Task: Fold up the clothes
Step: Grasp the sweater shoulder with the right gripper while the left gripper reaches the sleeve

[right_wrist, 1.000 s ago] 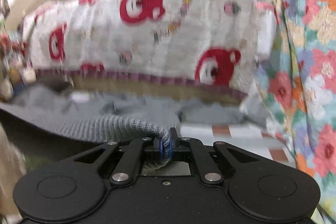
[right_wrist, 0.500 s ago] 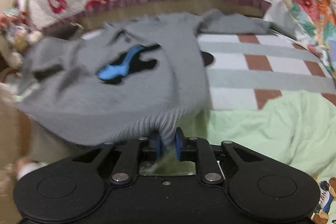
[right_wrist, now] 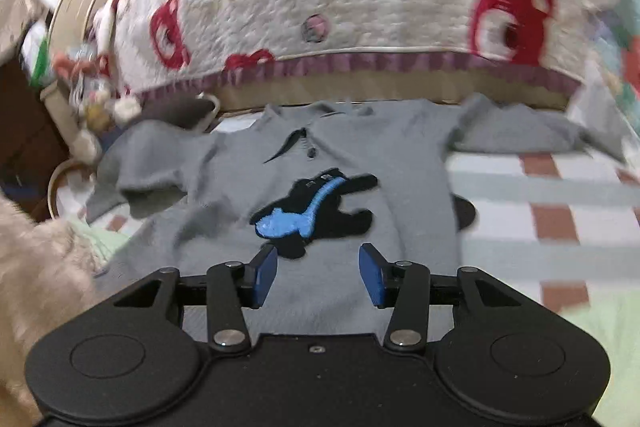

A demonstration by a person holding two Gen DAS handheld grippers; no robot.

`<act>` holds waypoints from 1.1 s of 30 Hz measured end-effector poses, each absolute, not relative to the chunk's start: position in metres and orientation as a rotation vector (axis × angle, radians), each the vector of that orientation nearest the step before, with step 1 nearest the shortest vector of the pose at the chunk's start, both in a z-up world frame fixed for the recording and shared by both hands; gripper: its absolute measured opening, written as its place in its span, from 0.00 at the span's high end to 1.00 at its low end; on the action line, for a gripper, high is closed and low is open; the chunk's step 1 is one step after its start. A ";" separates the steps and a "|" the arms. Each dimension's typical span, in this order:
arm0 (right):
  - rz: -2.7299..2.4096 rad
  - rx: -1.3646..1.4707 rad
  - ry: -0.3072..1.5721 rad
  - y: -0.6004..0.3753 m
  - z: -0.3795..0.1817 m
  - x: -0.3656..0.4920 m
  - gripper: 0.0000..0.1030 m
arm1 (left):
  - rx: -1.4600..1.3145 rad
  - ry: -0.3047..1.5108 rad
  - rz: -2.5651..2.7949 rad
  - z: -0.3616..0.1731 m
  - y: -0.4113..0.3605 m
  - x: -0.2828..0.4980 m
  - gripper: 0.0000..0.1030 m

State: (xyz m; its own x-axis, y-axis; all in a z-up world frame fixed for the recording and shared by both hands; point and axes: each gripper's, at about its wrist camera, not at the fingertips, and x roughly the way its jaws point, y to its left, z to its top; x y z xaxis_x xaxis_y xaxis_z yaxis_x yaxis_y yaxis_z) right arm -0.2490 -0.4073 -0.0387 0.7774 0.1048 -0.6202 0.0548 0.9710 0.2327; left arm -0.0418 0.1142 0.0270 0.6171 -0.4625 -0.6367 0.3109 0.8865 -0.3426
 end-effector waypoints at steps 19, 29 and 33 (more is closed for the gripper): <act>0.480 -0.091 0.953 -0.256 -0.080 0.041 0.51 | -0.805 1.255 -0.248 -0.147 0.083 0.137 0.42; 0.528 0.017 0.973 -0.221 -0.137 0.057 0.51 | -0.775 0.958 -0.225 -0.137 0.065 0.137 0.39; 0.532 -0.056 0.999 -0.205 -0.154 0.074 0.51 | -0.737 1.050 -0.188 -0.145 0.057 0.138 0.39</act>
